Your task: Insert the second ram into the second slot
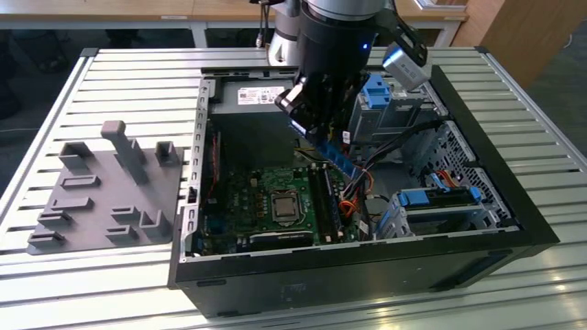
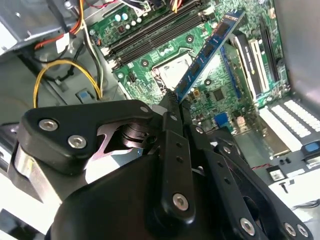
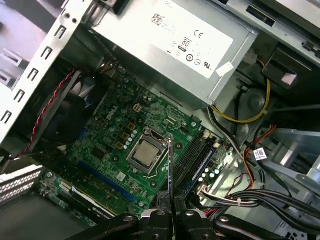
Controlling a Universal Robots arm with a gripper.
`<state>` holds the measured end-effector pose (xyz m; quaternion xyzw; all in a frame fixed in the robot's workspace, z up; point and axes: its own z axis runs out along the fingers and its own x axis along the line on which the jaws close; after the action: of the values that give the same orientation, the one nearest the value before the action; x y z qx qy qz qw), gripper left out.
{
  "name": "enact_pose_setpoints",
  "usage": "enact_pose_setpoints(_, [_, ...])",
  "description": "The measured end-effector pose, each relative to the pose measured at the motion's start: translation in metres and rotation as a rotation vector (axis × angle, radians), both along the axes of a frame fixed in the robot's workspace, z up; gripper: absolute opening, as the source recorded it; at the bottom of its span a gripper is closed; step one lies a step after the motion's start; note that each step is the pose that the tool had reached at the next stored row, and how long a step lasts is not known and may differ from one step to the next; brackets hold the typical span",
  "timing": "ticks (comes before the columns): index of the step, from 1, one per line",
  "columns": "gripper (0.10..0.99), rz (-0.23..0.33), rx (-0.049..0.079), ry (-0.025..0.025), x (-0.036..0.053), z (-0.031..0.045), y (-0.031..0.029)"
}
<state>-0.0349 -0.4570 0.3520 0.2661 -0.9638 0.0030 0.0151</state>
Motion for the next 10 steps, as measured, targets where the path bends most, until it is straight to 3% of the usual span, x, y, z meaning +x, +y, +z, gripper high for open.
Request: enact_pose_setpoints(10, [0.137,-0.149,-0.012,-0.0007,0.0000,-0.0041,0.0000])
